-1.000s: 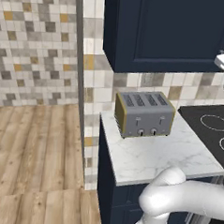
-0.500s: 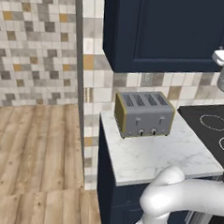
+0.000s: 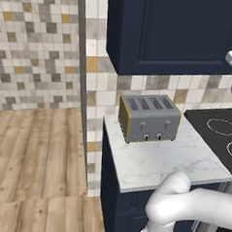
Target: The dining table condiment station is running low on mayonnaise. Refill the condiment station by opening the cabinet and taking the mayonnaise from the cabinet and placing it on the dining table.
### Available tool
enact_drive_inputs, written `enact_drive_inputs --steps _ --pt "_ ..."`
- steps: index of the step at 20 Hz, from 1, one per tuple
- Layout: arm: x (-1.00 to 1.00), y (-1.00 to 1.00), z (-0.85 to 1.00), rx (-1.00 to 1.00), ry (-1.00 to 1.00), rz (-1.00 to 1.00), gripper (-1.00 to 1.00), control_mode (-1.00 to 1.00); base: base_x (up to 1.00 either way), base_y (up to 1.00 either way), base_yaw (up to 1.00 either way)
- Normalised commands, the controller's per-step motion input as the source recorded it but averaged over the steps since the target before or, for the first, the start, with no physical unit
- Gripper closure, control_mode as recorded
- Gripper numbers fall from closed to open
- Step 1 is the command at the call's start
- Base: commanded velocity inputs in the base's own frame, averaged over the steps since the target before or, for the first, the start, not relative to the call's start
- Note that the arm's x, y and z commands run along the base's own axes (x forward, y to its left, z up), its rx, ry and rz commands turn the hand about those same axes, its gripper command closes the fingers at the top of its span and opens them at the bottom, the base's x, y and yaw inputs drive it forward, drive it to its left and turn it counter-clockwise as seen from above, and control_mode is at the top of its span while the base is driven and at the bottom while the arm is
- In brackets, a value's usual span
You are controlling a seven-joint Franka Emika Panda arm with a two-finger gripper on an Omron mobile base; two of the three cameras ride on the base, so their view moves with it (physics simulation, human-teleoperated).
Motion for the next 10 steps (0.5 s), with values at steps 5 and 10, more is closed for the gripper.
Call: enact_drive_inputs --steps 5,10 --pt "-0.02 0.15 0.13 0.00 0.00 0.02 -1.00 -1.00 0.00 0.00 0.00" --pt "0.05 0.19 0.05 0.00 0.05 0.00 -1.00 -1.00 0.00 0.00 0.00"
